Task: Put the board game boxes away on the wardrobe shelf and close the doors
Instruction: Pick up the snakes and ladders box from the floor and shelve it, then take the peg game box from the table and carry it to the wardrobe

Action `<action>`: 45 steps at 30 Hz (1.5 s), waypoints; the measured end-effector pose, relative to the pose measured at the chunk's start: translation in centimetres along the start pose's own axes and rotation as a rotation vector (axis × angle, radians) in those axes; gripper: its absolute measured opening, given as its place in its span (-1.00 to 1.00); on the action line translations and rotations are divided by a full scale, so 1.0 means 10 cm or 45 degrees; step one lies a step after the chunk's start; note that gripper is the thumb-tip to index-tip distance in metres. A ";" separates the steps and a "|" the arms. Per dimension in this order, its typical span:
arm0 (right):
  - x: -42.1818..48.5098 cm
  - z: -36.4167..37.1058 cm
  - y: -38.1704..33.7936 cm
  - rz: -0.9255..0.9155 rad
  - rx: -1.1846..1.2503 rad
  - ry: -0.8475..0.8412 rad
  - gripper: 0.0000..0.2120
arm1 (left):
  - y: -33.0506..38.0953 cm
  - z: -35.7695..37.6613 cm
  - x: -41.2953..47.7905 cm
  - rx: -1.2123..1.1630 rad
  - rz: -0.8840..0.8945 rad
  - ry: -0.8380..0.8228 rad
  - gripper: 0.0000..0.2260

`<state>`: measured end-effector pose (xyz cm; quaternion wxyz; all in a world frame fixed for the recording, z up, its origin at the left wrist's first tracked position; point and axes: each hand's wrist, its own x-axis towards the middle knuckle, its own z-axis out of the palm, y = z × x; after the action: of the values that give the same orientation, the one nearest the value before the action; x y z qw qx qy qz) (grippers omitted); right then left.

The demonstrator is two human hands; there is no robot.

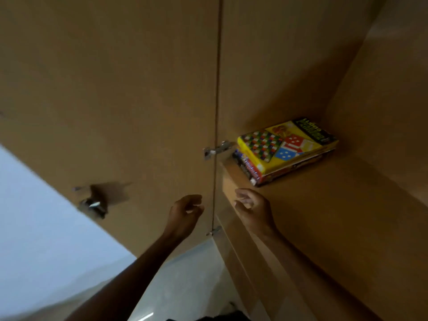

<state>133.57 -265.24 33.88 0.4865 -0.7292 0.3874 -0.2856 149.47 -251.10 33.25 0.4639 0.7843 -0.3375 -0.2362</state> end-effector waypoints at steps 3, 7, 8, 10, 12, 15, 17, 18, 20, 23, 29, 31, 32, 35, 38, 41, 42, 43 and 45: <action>-0.33 0.46 -0.08 0.006 -0.025 -0.209 -0.74 | -0.34 -0.41 -0.49 -0.072 -0.131 0.150 -0.76; -0.95 1.27 -0.22 -0.037 -0.071 -0.476 -0.74 | -0.87 -1.08 -1.39 -0.202 -0.331 0.341 -0.78; -1.13 1.48 -0.28 -0.048 -0.078 -0.535 -0.74 | -0.99 -1.24 -1.63 -0.227 -0.364 0.386 -0.78; -1.51 1.87 -0.40 -0.064 -0.069 -0.649 -0.76 | -1.20 -1.56 -2.14 -0.280 -0.433 0.488 -0.79; -1.86 2.23 -0.53 -0.114 -0.068 -0.751 -0.77 | -1.39 -1.82 -2.61 -0.322 -0.484 0.594 -0.80; -2.38 2.78 -0.72 -0.145 -0.080 -0.946 -0.79 | -1.70 -2.18 -3.29 -0.368 -0.586 0.761 -0.81; -2.88 3.20 -0.90 -0.209 -0.109 -1.136 -0.79 | -1.95 -2.43 -3.89 -0.403 -0.672 0.936 -0.81; -3.03 3.31 -0.95 -0.238 -0.117 -1.192 -0.79 | -2.01 -2.49 -4.06 -0.413 -0.687 0.979 -0.81; -3.36 3.59 -1.09 -0.284 -0.124 -1.323 -0.79 | -2.13 -2.62 -4.47 -0.425 -0.744 1.106 -0.82; -3.95 4.13 -1.29 -0.382 -0.175 -1.577 -0.79 | -2.31 -2.81 -5.16 -0.471 -0.852 1.381 -0.81; -5.36 5.10 -1.66 -0.573 -0.252 -2.076 -0.78 | -2.58 -3.06 -6.56 -0.531 -1.055 1.890 -0.83; -5.82 5.37 -1.78 -0.634 -0.272 -2.210 -0.77 | -2.65 -3.16 -6.96 -0.549 -1.100 2.026 -0.84; -6.12 5.54 -1.85 -0.666 -0.283 -2.295 -0.77 | -2.69 -3.23 -7.20 -0.555 -1.125 2.108 -0.83; -6.89 5.86 -1.99 -0.766 -0.343 -2.496 -0.78 | -2.76 -3.32 -7.80 -0.591 -1.213 2.305 -0.81; -7.59 6.06 -2.09 -0.901 -0.391 -2.684 -0.77 | -2.78 -3.32 -8.32 -0.630 -1.296 2.505 -0.81; -8.38 6.17 -2.18 -1.080 -0.422 -2.931 -0.74 | -2.75 -3.20 -8.83 -0.695 -1.369 2.751 -0.79; -8.67 6.18 -2.20 -1.137 -0.435 -3.014 -0.74 | -2.72 -3.12 -8.99 -0.723 -1.389 2.840 -0.79; -8.88 6.17 -2.22 -1.181 -0.426 -3.066 -0.75 | -2.70 -3.06 -9.10 -0.746 -1.410 2.909 -0.78; -9.46 6.13 -2.20 -1.286 -0.451 -3.195 -0.75 | -2.65 -2.90 -9.40 -0.791 -1.437 3.103 -0.78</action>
<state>137.76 -150.57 28.36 0.2525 -0.6089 -0.5864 0.4708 115.42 -155.17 28.43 0.4602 0.3880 0.7053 0.3744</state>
